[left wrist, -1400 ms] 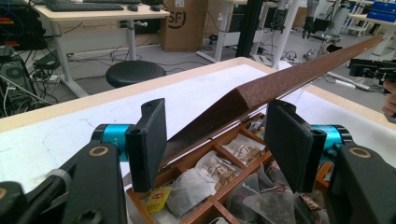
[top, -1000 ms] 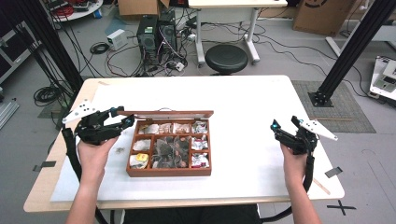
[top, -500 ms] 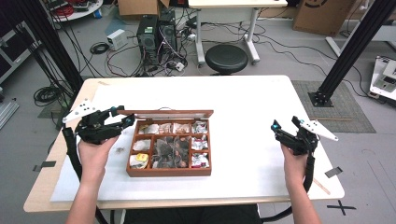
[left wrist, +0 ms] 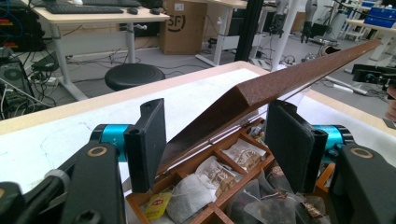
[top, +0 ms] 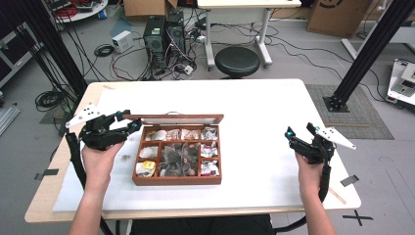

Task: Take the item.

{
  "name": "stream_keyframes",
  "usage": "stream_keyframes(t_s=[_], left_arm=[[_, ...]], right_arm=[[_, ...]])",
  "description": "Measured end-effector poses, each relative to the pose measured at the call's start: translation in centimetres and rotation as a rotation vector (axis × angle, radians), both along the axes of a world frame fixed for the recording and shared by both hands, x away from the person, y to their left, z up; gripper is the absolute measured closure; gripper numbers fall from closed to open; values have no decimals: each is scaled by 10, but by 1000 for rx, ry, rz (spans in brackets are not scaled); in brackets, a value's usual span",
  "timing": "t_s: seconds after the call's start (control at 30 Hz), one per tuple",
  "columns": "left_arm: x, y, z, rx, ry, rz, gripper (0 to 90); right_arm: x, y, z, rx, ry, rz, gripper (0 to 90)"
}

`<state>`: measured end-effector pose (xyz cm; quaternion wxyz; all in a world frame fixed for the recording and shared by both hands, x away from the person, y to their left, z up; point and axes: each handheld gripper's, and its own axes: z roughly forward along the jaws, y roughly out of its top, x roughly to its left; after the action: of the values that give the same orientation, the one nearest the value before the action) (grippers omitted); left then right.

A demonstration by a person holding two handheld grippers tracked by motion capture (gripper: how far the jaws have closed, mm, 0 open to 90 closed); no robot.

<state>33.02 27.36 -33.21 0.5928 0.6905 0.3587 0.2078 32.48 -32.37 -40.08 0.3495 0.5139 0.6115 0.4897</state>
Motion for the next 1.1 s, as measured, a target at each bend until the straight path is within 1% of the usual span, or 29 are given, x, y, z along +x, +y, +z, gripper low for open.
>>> stream_keyframes(t_s=[0.1, 0.23, 0.33, 0.43, 0.57, 0.67, 0.7, 0.8, 0.9, 1.03, 1.1], left_arm=[[1, 0, 0, -3, -1, 2, 389], [2, 0, 0, -10, -3, 0, 389], [4, 0, 0, -18, -3, -5, 389], [5, 1, 0, -18, -3, -5, 389], [5, 1, 0, -19, 1, -6, 389], [5, 0, 0, -18, 1, -4, 390], [5, 0, 0, -18, 2, -3, 390], [4, 0, 1, -18, 3, -2, 390], [5, 0, 1, -19, 2, 0, 389], [4, 0, 1, -17, 0, 4, 390], [4, 0, 1, -17, 0, 5, 390]], right_arm=[[-4, 0, 1, 1, -7, 9, 235], [-10, 1, 5, 10, -32, 33, 238], [-14, 3, 8, 11, -54, 59, 245], [-17, 6, 11, 14, -73, 87, 248], [-20, 13, 16, 25, -96, 144, 258], [-22, 18, 19, 38, -105, 197, 307], [-22, 19, 20, 43, -110, 214, 311], [-23, 26, 22, 54, -107, 251, 314], [-24, 31, 24, 59, -114, 291, 356], [-26, 37, 27, 59, -117, 339, 365], [-27, 40, 28, 59, -126, 357, 377]])
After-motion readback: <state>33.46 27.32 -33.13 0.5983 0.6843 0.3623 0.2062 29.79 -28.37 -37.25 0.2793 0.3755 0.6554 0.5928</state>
